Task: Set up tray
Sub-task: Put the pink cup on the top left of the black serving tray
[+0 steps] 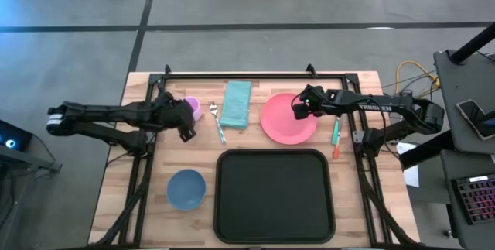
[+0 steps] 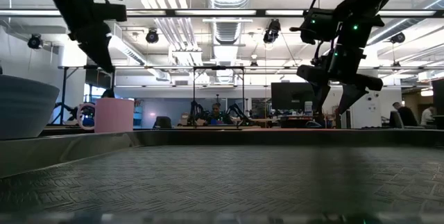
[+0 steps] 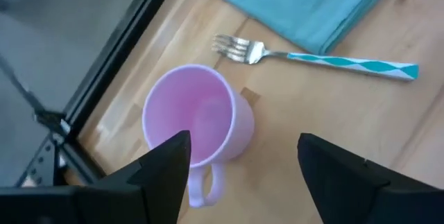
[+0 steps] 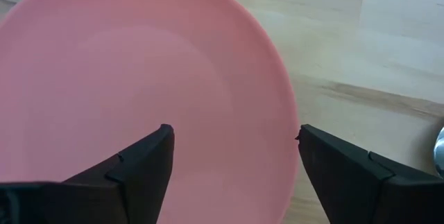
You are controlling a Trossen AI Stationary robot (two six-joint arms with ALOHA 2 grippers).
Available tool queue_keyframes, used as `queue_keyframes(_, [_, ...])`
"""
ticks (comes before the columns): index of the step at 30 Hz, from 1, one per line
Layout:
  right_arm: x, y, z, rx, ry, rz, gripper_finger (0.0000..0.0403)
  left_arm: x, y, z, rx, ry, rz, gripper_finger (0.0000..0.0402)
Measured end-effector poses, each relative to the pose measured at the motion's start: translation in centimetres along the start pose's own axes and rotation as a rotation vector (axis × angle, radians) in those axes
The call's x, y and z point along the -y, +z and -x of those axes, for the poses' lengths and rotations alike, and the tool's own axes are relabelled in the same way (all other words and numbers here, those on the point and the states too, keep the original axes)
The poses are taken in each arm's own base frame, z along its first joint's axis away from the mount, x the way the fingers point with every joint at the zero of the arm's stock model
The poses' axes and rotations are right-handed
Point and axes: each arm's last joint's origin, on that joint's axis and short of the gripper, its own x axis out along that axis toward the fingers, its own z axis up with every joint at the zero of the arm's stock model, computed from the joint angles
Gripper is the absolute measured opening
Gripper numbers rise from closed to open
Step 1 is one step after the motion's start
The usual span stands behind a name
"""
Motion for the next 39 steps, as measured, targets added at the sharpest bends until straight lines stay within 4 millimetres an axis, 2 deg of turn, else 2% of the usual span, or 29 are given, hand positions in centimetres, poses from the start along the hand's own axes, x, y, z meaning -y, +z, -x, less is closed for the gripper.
queue_keyframes(6, [0.0, 0.0, 0.0, 0.002, 0.001, 0.012, 0.0286, -0.2, -1.1, -1.0, 0.044, -0.029, -0.129, 0.0227])
queue_keyframes(11, [0.0, 0.0, 0.0, 0.006, 0.000, 0.046, 0.0283, -0.1, 0.1, -1.4, 0.083, -0.076, -0.183, 0.0225])
queue_keyframes(21, [0.0, 0.0, 0.0, 0.008, 0.000, 0.051, 0.0281, -0.9, 0.8, -5.7, -0.126, -0.068, -0.060, 0.0225])
queue_keyframes(29, [0.0, 0.1, 0.0, 0.017, -0.005, 0.060, 0.0274, -0.4, 1.2, -8.7, -0.247, -0.055, -0.069, 0.0219])
queue_keyframes(33, [0.0, 0.1, 0.0, 0.018, -0.005, 0.068, 0.0269, 0.0, 1.1, -9.5, -0.284, -0.054, -0.086, 0.0178])
queue_keyframes(39, [0.0, 0.1, 0.0, 0.012, 0.001, 0.067, 0.0263, 0.3, 1.0, -10.1, -0.311, -0.065, -0.094, 0.0065])
